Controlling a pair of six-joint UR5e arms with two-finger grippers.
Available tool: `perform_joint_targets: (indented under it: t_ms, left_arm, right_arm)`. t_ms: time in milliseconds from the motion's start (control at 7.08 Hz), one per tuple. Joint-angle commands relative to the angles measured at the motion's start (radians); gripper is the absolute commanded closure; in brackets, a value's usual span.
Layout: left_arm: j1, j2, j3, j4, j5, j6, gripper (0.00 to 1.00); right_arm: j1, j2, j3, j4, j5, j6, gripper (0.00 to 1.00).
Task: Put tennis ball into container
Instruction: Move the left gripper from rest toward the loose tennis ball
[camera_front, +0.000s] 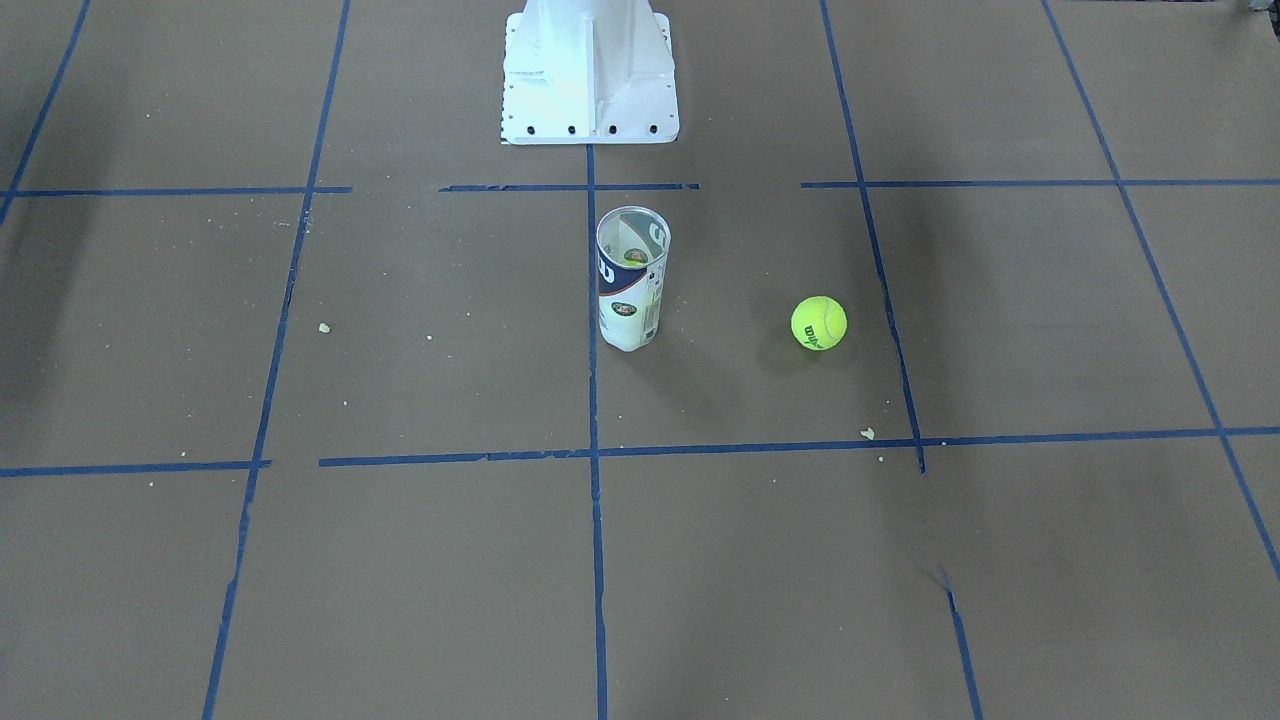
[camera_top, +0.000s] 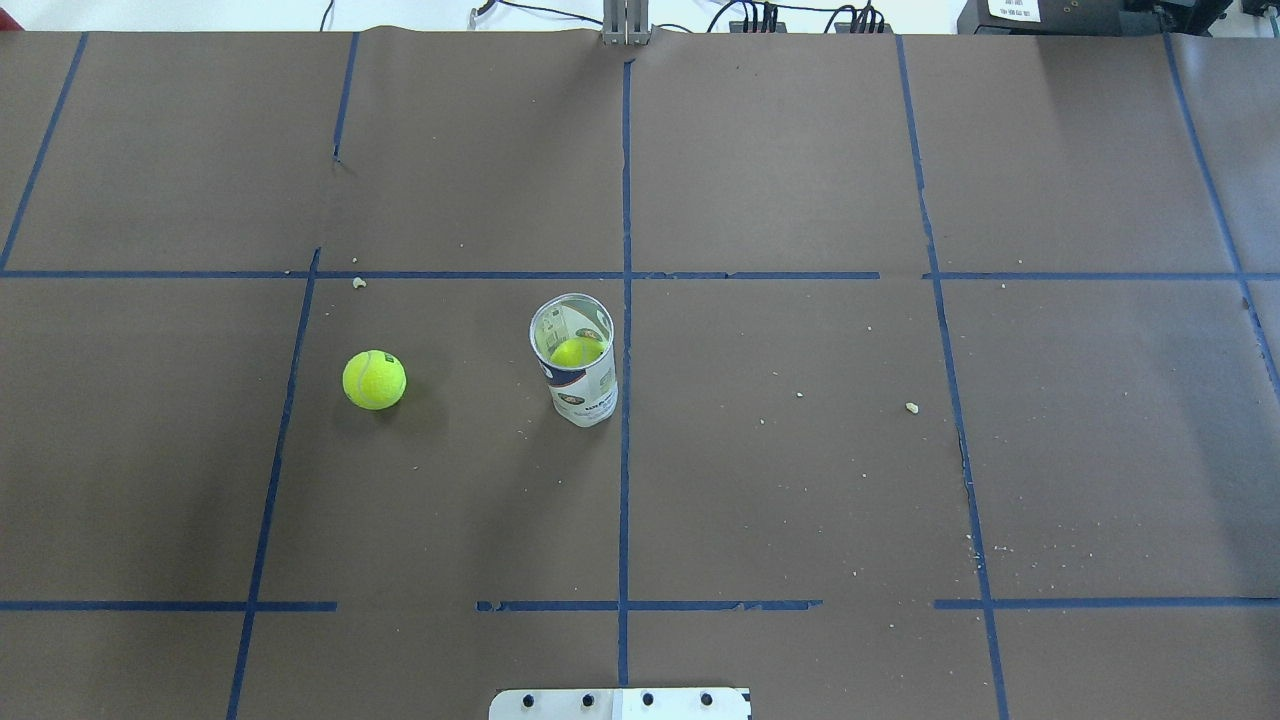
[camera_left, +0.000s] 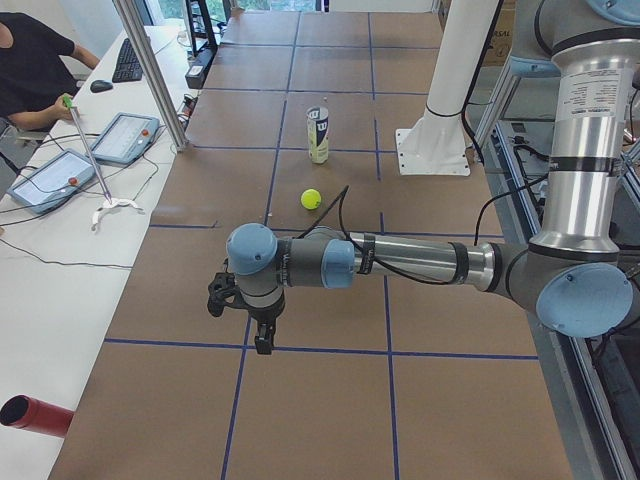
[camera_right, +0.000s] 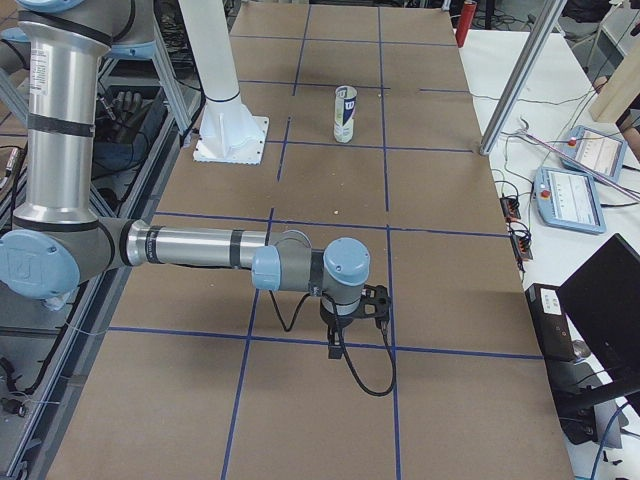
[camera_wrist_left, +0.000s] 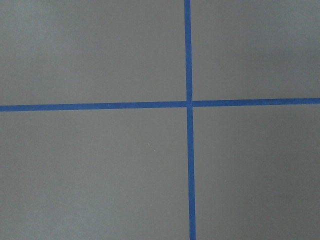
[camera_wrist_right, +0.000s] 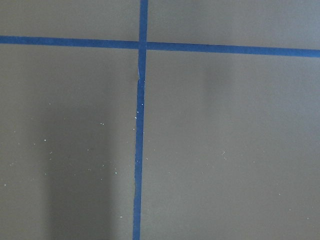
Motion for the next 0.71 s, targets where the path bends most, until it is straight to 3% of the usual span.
perform_joint_targets:
  t_ms: [0,424,565]
  left_arm:
    - [0.002,-0.010,0.005,-0.006,-0.003,0.008,0.00]
    - [0.044,-0.111,-0.051,-0.005,-0.011,-0.003,0.00]
    - [0.096,-0.119,-0.138,-0.008,-0.011,-0.073,0.00]
  right_arm:
    - [0.000,0.000,0.000,0.000,0.000,0.000,0.00]
    - [0.000,0.000,0.000,0.000,0.000,0.000,0.00]
    - [0.000,0.000,0.000,0.000,0.000,0.000,0.00]
